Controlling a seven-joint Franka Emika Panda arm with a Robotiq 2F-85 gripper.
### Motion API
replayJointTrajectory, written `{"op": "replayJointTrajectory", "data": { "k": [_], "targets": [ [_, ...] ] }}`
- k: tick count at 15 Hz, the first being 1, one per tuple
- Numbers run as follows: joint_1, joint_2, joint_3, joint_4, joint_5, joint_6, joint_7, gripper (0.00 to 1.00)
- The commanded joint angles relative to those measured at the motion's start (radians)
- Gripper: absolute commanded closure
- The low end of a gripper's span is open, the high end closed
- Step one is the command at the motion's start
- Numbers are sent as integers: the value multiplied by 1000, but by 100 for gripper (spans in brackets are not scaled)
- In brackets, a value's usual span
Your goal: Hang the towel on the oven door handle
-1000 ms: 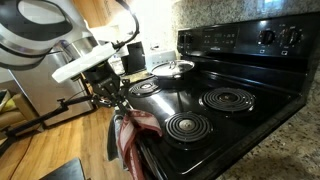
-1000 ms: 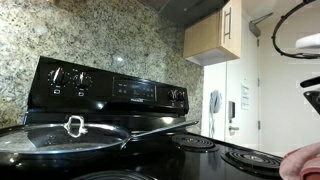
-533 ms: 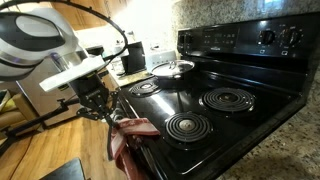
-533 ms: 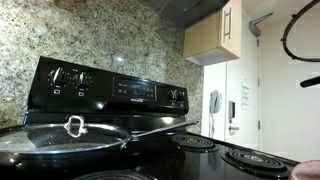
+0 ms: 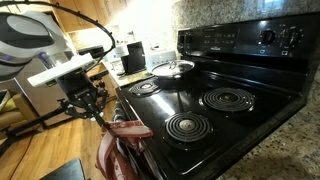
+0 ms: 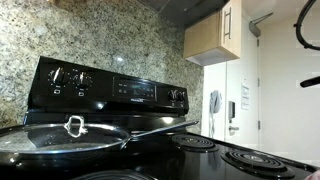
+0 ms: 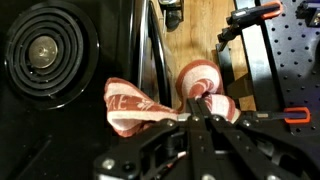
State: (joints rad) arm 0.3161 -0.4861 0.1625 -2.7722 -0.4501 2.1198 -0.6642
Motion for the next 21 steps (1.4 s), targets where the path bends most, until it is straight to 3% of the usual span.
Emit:
{"op": "replayJointTrajectory", "data": {
  "k": [1,16,21],
  "targets": [
    [28,-37,13,1,8,-59,-19,100],
    [114,9,47,16,87,-169,-20,100],
    [69,12,-51,65,158,-161,-116,100]
  ]
}}
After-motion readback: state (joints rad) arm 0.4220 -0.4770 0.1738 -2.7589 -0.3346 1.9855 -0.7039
